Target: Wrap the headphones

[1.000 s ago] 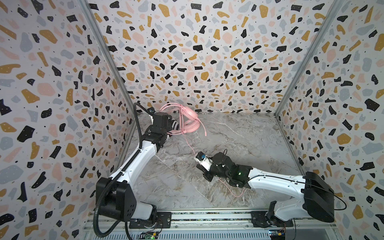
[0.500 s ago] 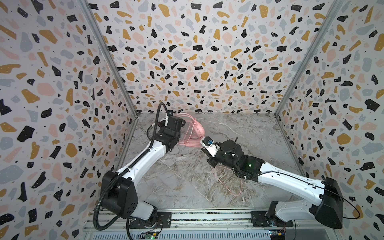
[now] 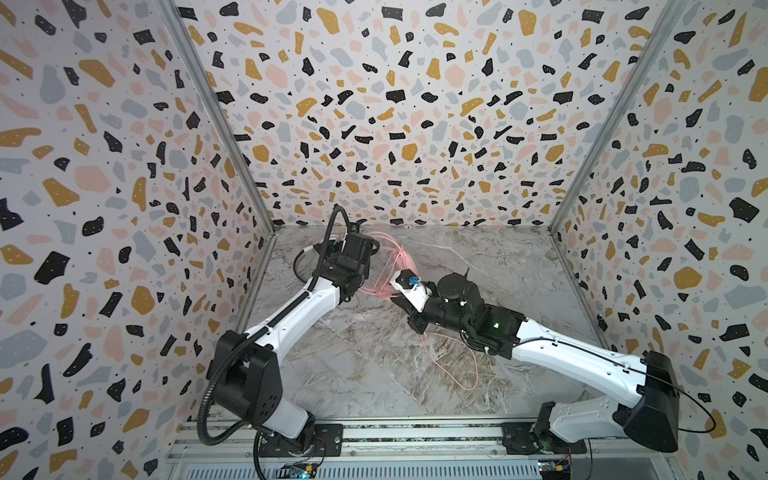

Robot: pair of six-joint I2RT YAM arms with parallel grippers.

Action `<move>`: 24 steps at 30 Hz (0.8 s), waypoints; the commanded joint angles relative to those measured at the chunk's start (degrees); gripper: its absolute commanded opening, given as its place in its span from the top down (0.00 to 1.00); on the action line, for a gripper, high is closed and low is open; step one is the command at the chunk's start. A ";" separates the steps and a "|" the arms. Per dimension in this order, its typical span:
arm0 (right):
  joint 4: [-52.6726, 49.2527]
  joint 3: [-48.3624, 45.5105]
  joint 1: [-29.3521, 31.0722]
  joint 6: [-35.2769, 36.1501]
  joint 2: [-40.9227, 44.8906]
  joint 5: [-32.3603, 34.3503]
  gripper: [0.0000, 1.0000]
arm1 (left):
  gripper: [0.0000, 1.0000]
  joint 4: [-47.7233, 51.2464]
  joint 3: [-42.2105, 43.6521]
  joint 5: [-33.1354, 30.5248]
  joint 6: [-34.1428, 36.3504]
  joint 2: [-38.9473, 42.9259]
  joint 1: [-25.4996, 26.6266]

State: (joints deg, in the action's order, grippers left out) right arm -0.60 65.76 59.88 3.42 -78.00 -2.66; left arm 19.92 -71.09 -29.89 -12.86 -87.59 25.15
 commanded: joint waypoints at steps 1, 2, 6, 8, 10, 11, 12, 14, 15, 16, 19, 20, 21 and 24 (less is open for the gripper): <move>1.40 3.89 1.07 -1.66 -0.64 -3.85 0.93 | 1.00 -3.67 -2.42 1.65 -0.87 0.43 -0.01; 2.00 3.93 1.18 -1.96 -0.66 -4.41 0.93 | 1.00 -3.51 -2.54 2.22 -0.93 0.21 0.00; 4.19 4.97 1.22 -3.25 -0.91 -6.96 0.94 | 1.00 -3.03 -3.02 5.28 -0.92 -0.57 -0.01; 3.91 5.61 1.22 -3.03 -0.77 -6.29 0.94 | 1.00 -2.90 -3.31 6.20 -0.44 -0.89 0.04; 3.96 5.45 1.11 -2.36 0.06 -3.27 0.95 | 1.00 -2.13 -3.71 7.88 0.27 -1.35 0.00; 3.78 5.51 0.84 -1.87 0.41 -1.57 0.95 | 1.00 -1.79 -3.84 8.63 0.77 -1.44 -0.01; 3.25 5.65 0.36 -1.37 0.77 0.36 0.96 | 1.00 -1.71 -3.85 9.46 1.55 -1.40 0.03; 1.84 5.78 -1.30 -0.63 1.56 2.94 0.96 | 1.00 -1.68 -3.80 10.73 2.70 -1.27 -0.01; 1.46 5.47 -2.46 -0.44 2.12 4.07 0.96 | 1.00 -1.44 -4.02 11.71 3.31 -1.24 0.02; 1.46 4.99 -3.72 -0.35 2.79 4.98 0.96 | 1.00 -1.17 -4.14 12.90 4.02 -1.12 0.08; 0.98 4.16 -7.76 -0.96 4.56 6.28 0.96 | 1.00 -1.24 -3.81 15.19 5.59 -0.60 0.20; 0.78 3.95 -9.03 -1.04 5.00 6.71 0.96 | 1.00 -1.37 -3.76 16.08 6.05 -0.41 0.18; 0.76 3.61 -10.45 -1.28 5.68 6.84 0.96 | 1.00 -1.31 -3.77 17.54 6.64 -0.39 0.24; 1.63 2.30 -14.76 -2.90 6.78 5.02 0.96 | 1.00 -0.68 -3.98 21.14 8.61 -0.39 0.79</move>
State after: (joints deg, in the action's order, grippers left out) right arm -2.61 67.64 47.57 1.83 -75.20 1.32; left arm 21.26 -72.97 -13.21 -7.42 -89.17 25.45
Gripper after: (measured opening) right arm 0.067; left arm 0.085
